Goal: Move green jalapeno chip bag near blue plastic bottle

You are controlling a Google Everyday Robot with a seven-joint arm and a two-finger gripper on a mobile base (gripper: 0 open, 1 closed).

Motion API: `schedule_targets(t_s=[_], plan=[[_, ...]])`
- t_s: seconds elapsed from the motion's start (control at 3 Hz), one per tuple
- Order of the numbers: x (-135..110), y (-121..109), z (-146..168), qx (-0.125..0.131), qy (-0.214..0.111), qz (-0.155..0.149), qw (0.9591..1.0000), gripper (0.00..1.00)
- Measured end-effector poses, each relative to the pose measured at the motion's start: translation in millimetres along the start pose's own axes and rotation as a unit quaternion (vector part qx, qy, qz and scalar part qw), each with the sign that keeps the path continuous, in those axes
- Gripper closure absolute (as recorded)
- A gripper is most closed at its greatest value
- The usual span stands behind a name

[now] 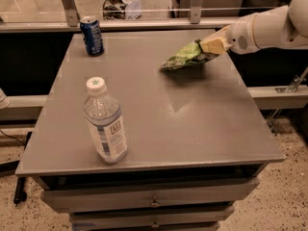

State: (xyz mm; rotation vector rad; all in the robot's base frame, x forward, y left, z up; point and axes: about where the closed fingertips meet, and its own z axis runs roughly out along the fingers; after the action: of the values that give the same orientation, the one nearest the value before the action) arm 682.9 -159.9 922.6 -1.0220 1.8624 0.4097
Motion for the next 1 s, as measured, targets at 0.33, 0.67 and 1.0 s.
schedule_targets(t_s=[0.33, 0.67, 1.0], plan=[[-0.2, 62.0, -17.4, -0.059, -0.013, -0.02, 0.998, 1.0], [9.3, 134.9, -28.0, -0.114, -0.028, -0.035, 0.9925, 1.0], [20.8, 197.8, -28.3, -0.158, -0.036, -0.04, 0.9859, 1.0]])
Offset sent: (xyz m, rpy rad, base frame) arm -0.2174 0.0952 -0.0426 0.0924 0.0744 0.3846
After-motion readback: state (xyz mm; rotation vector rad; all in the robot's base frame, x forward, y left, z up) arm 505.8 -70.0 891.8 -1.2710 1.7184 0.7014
